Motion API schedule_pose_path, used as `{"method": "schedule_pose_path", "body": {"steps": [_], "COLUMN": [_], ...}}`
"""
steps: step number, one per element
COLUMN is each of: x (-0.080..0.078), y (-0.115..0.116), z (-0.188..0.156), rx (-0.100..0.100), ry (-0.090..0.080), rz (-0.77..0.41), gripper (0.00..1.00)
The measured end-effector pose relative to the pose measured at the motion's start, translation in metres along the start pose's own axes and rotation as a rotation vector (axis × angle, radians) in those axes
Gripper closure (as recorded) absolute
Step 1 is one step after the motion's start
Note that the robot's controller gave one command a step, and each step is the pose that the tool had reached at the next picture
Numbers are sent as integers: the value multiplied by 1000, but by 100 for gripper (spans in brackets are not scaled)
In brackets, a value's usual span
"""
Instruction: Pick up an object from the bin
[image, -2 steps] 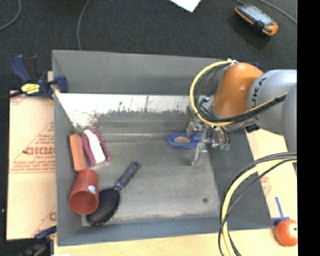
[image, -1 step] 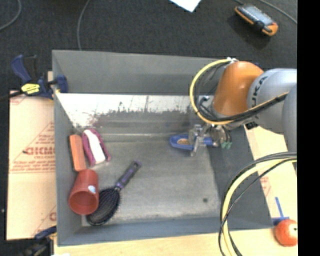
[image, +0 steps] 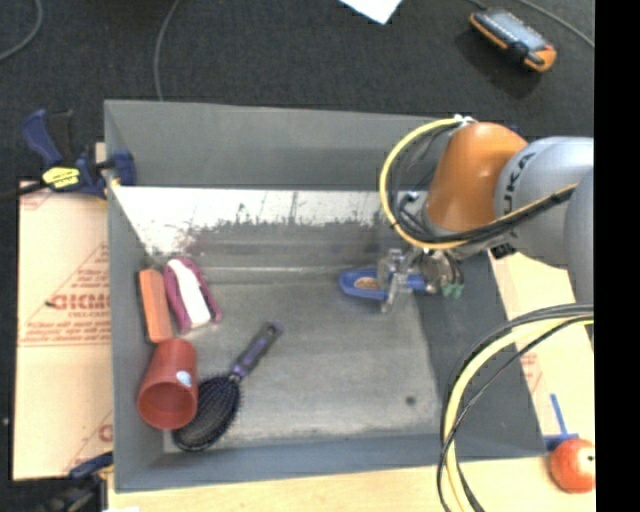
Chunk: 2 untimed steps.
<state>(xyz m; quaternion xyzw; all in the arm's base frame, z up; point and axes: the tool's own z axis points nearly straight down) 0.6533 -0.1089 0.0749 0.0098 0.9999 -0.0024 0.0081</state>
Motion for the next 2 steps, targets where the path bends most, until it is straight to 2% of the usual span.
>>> {"method": "schedule_pose_path", "body": {"steps": [1,2], "x": [0,0], "y": [0,0], "z": [-11,-58], "rx": [1,0], "ry": [-3,4], "rz": [0,0], "gripper": [100,100]}}
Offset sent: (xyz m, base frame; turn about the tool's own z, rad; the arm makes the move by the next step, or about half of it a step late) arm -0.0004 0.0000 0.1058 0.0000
